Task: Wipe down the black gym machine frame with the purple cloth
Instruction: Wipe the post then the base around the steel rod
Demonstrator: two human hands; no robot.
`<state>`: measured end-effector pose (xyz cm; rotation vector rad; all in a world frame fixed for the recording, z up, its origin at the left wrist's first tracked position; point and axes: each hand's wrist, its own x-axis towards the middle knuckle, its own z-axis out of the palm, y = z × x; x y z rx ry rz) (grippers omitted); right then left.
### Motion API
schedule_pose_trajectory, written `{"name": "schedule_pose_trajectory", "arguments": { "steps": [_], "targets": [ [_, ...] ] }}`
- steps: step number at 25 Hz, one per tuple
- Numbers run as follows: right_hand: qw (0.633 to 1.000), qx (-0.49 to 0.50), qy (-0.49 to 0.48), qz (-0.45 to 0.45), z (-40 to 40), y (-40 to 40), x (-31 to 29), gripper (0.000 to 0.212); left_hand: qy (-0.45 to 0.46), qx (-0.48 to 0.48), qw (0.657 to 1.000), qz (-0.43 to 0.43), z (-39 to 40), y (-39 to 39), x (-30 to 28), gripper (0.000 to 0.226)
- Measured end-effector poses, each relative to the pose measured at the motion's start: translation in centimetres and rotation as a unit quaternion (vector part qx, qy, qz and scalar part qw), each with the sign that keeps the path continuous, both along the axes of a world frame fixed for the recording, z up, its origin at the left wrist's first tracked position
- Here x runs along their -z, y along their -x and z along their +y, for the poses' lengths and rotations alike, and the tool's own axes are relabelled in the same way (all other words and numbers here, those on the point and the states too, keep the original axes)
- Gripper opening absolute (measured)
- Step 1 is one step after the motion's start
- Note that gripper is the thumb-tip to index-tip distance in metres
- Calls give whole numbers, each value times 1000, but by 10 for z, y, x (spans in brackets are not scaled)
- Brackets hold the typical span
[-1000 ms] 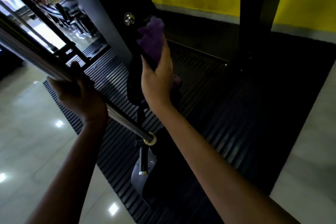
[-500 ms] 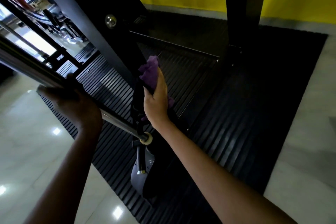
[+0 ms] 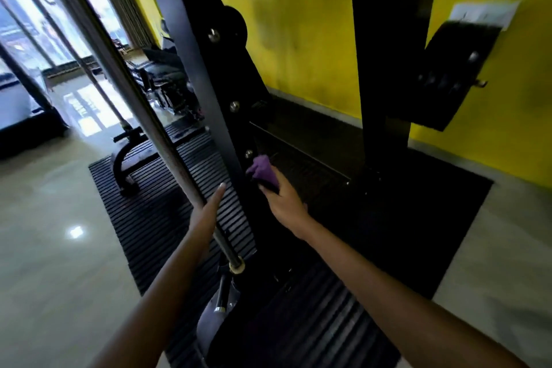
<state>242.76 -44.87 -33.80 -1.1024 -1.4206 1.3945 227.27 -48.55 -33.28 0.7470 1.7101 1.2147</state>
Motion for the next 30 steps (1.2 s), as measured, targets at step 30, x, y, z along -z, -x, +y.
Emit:
{"name": "schedule_pose_trajectory", "arguments": {
  "steps": [30],
  "targets": [
    [953,-274,128,0,-161,220,-199,12,-243,-265,932,-50,-241,173,-145,30]
  ]
}}
